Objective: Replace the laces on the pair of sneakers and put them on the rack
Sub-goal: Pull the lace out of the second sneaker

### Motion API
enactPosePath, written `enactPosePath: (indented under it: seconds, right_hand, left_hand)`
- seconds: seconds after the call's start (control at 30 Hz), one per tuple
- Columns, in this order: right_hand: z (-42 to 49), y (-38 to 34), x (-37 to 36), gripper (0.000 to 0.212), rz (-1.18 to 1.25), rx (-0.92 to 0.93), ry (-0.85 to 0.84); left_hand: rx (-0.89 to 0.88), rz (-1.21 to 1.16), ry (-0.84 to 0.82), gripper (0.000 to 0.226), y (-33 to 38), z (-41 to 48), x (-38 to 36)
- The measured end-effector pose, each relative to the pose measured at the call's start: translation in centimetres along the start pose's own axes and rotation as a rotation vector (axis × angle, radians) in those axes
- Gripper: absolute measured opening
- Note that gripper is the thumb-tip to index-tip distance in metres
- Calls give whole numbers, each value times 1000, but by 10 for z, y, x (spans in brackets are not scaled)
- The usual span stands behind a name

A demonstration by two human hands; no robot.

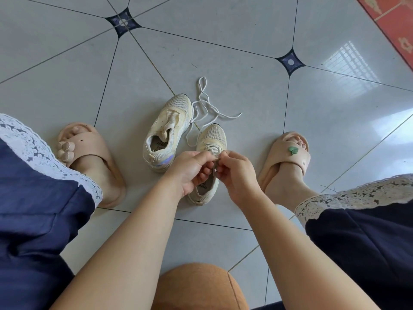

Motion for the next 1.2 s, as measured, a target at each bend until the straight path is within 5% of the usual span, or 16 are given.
enactPosePath:
  seconds: [0.1,0.17,0.47,0.73,0.93,1.2]
  right_hand:
    - [1,14,-5,27,379,-72,-30]
    - [1,15,-6,25,399,-87,-50]
    - [-14,-56,2,10,-967,291,78]
    - [-20,-65,-29,13,-1470,368,13]
    - [-17,-61,-26,17,-1497,338,72]
    - [-16,-54,-5,12,-1168,276,126]
  left_hand:
    - [-7,-4,-3,20,1,1,0]
    - [-2,-63,-11,21,-2,0,0]
    - [87,-161,21,18,-11,-3,1]
    - [175,2,72,23,-13,-5,9]
    - [169,63,98,24,-12,-5,6]
    - [-19,400,101,26,8,-2,9]
Point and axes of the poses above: each hand's wrist, its own z-axis towards the middle knuckle, its own x-axis out of the back of the hand, y = z × x, the point moved 10 cm from there along z, towards the middle knuckle, and after that the axes turned 13 degrees about -y, right-handed, at the moved point
